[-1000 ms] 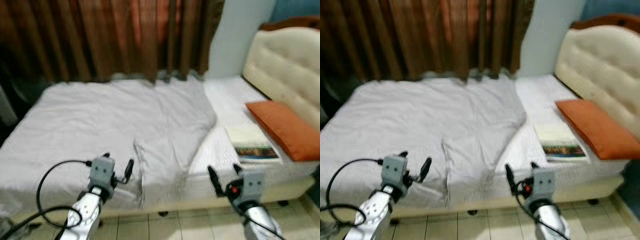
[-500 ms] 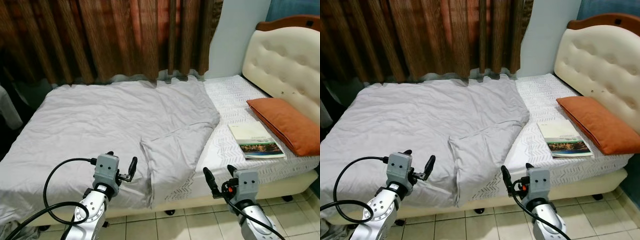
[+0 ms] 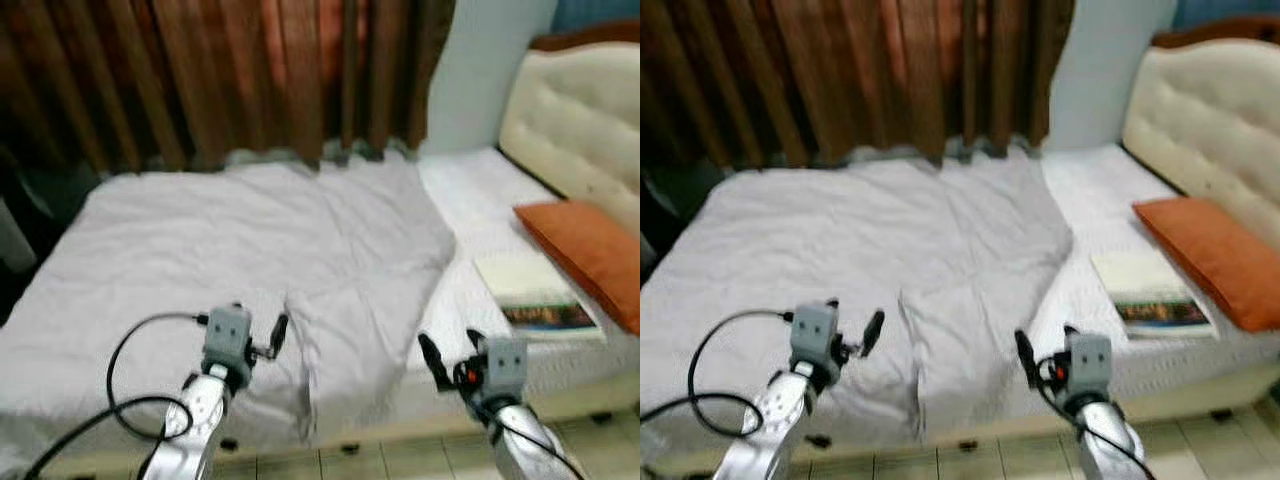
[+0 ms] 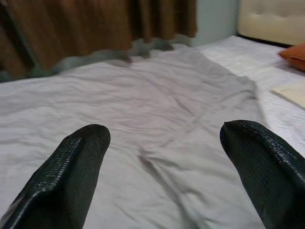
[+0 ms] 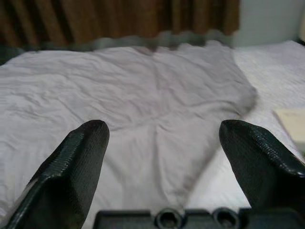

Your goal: Clean up the room

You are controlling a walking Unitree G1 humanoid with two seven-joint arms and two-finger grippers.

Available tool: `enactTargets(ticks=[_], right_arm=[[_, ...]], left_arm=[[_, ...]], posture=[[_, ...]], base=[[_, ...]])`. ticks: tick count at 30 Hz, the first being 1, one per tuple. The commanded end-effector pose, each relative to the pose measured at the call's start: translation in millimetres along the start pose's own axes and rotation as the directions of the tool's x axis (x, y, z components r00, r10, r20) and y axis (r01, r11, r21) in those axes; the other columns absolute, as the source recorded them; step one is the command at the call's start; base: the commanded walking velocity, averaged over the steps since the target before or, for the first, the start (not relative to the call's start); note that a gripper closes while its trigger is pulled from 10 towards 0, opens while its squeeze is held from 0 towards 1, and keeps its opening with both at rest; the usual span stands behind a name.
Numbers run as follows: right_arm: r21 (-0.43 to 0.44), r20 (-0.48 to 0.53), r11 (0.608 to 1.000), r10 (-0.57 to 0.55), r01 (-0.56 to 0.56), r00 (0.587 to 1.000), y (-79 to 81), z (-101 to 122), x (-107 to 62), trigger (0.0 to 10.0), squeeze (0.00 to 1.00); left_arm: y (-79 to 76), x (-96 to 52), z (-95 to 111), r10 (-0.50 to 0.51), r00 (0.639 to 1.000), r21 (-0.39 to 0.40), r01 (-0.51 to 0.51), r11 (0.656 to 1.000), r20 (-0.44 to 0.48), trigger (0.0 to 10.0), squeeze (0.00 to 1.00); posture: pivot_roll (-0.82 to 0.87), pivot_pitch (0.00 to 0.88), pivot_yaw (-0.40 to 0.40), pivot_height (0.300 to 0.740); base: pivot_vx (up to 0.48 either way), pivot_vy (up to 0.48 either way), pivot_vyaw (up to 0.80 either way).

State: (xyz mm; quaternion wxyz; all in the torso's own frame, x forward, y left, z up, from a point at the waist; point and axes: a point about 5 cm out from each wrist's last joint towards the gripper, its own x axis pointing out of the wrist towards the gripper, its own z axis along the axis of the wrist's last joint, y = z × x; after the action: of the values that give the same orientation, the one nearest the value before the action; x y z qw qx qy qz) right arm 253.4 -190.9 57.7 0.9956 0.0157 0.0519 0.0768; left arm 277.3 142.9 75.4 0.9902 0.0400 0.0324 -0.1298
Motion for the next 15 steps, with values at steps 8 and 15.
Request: enactTargets(ticks=[8,15], right_arm=[[0.007,0.003,1.0,0.029,-0.029,1.0,8.5,-0.5,2.9,10.0,0.0],[0.004,-0.025,0.999,0.04,-0.04,0.999,10.5,-4.5,1.9,10.0,0.0]], left_arm=[[6.3,1.2,-1.7,0.004,1.0,0.017,-0.004,1.0,-0.009,10.0,0.0],[5.5,0.6,-4.4,-0.002,1.0,0.015,0.003,1.0,-0.019,10.0,0.0]], posture=[[-0.09,0.0,0.027,0.74],[-0.09,0.0,0.025,0.74]], base=[[0.461,0.0,0.0],[0.461,0.0,-0.53]])
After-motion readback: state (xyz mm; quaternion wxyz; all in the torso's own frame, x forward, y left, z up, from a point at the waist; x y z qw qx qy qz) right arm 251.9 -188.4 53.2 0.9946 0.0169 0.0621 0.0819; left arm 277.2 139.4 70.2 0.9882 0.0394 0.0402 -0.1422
